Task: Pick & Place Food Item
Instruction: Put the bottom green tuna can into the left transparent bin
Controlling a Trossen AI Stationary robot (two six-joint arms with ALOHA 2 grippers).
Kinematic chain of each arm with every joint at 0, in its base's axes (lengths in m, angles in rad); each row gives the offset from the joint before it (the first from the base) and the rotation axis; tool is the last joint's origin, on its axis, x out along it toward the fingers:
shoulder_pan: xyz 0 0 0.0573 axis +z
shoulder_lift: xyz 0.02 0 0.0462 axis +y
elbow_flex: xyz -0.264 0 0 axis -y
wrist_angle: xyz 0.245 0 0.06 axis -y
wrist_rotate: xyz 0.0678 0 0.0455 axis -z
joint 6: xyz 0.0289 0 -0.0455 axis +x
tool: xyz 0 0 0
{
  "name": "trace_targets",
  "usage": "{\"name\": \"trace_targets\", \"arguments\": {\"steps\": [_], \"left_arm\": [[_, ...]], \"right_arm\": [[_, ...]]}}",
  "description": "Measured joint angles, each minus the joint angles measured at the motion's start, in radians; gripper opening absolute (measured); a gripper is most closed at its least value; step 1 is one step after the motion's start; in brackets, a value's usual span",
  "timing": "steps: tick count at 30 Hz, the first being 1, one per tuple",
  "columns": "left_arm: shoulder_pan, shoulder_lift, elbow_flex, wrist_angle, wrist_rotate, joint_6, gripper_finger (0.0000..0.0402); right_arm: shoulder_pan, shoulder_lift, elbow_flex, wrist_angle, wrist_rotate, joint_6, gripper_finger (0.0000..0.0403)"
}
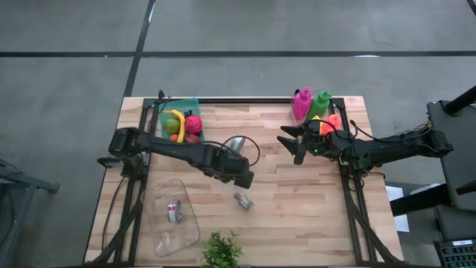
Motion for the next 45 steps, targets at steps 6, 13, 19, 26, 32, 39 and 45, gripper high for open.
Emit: {"name": "trace_targets", "arguments": {"steps": [6, 13, 19, 26, 32, 39, 45], "left_arm": [[-0.026, -0.017, 0.012, 0.048, -0.026, 0.151, 0.0222], [-0.080, -0.016, -0.021, 0.193, -0.178, 0.526, 0.0222], [-0.122, -0.016, -0.035, 0.301, -0.392, 1.222, 0.0223], [-0.152, -0.016, -0.036, 0.301, -0.383, 1.513, 0.0223], [-0.099, -0.017, -0.035, 0.314, -0.052, 1.621, 0.0223], [-0.062, -0.019, -0.035, 0.356, 0.141, 1.693, 0.0223], [-0.058, -0.019, -0.035, 0.352, 0.198, 1.725, 0.0223]], "right_arm": [[0.000, 0.000, 0.000, -0.001, 0.000, 0.000, 0.0276], [0.000, 0.000, 0.000, -0.001, 0.000, 0.000, 0.0276], [0.000, 0.000, 0.000, -0.001, 0.000, 0.000, 0.0276], [0.000, 0.000, 0.000, -0.001, 0.000, 0.000, 0.0276], [0.000, 0.000, 0.000, -0.001, 0.000, 0.000, 0.0276], [0.000, 0.000, 0.000, -0.001, 0.000, 0.000, 0.0276], [0.000, 0.000, 0.000, 0.000, 0.000, 0.000, 0.0276]]}}
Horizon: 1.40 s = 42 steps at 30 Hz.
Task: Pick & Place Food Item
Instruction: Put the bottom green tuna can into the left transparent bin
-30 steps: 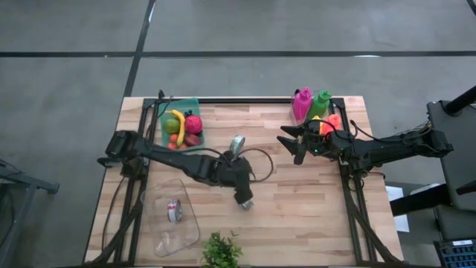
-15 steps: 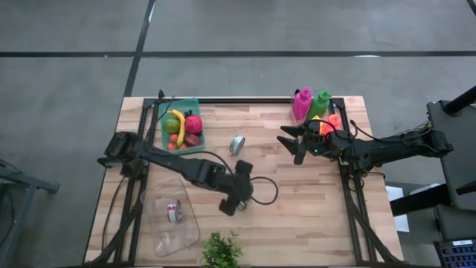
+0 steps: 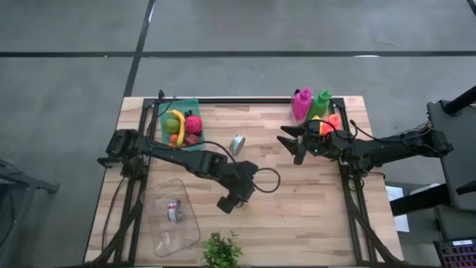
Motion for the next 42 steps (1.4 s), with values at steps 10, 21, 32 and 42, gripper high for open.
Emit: {"name": "trace_targets", "arguments": {"steps": [10, 21, 32, 42], "left_arm": [[0.013, 0.000, -0.056, -0.007, 0.003, -0.055, 0.0223], [0.014, -0.009, -0.154, 0.109, 0.050, -0.118, 0.0223], [0.014, -0.032, -0.251, 0.213, 0.056, -0.114, 0.0223], [0.037, -0.032, -0.370, 0.354, 0.060, -0.144, 0.0223]], "right_arm": [[0.000, 0.000, 0.000, 0.000, 0.000, 0.000, 0.0276], [0.000, 0.000, 0.000, 0.000, 0.000, 0.000, 0.0276], [0.000, 0.000, 0.000, 0.000, 0.000, 0.000, 0.0276], [0.000, 0.000, 0.000, 0.000, 0.000, 0.000, 0.0276]]}}
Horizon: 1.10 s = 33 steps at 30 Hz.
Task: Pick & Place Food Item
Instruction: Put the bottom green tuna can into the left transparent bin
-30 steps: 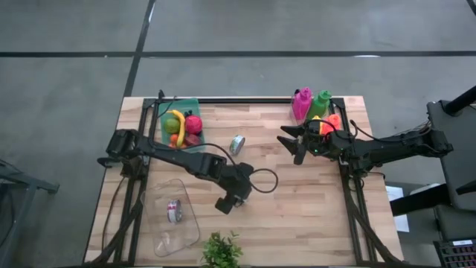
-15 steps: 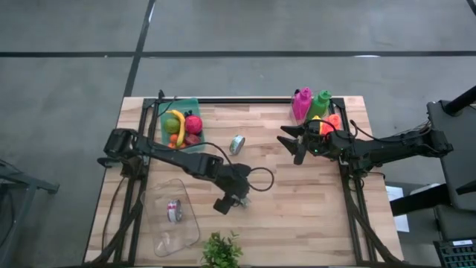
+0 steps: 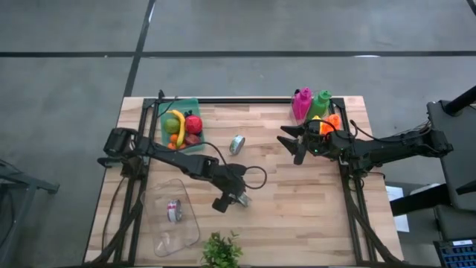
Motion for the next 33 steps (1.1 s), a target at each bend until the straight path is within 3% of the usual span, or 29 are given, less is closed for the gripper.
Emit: {"name": "trace_targets", "arguments": {"steps": [21, 30, 33], "left_arm": [[0.035, -0.001, -0.108, 0.104, 0.000, -0.091, 0.0221], [0.041, -0.001, -0.108, 0.104, -0.007, -0.094, 0.0153], [0.044, -0.001, -0.108, 0.104, -0.008, -0.101, 0.0148]], "right_arm": [[0.000, 0.000, 0.000, 0.000, 0.000, 0.000, 0.0276], [0.000, 0.000, 0.000, 0.000, 0.000, 0.000, 0.0276], [0.000, 0.000, 0.000, 0.000, 0.000, 0.000, 0.0276]]}}
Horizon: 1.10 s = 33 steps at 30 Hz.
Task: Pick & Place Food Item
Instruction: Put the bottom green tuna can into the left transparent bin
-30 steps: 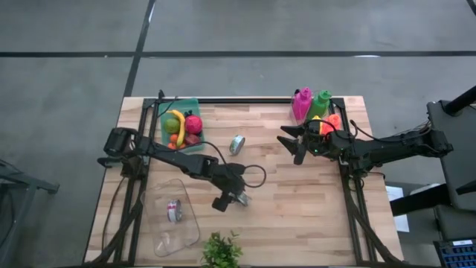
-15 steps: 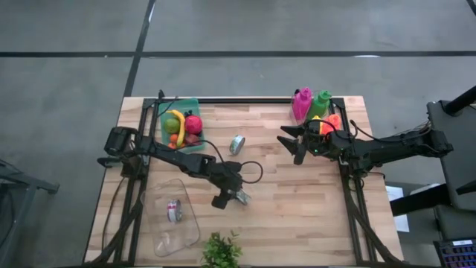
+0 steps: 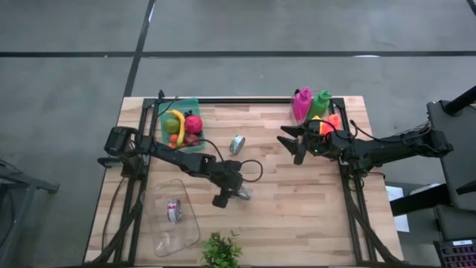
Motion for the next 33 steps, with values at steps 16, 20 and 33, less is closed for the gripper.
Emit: {"name": "trace_targets", "arguments": {"steps": [16, 20, 33], "left_arm": [[0.001, 0.000, 0.000, 0.000, 0.003, 0.000, 0.0149], [0.001, 0.000, 0.000, 0.000, 0.003, 0.003, 0.0164], [0.001, 0.000, 0.000, 0.000, 0.003, 0.003, 0.0160]], "right_arm": [[0.000, 0.000, 0.000, 0.000, 0.000, 0.000, 0.0276], [0.000, 0.000, 0.000, 0.000, 0.000, 0.000, 0.0276], [0.000, 0.000, 0.000, 0.000, 0.000, 0.000, 0.0276]]}}
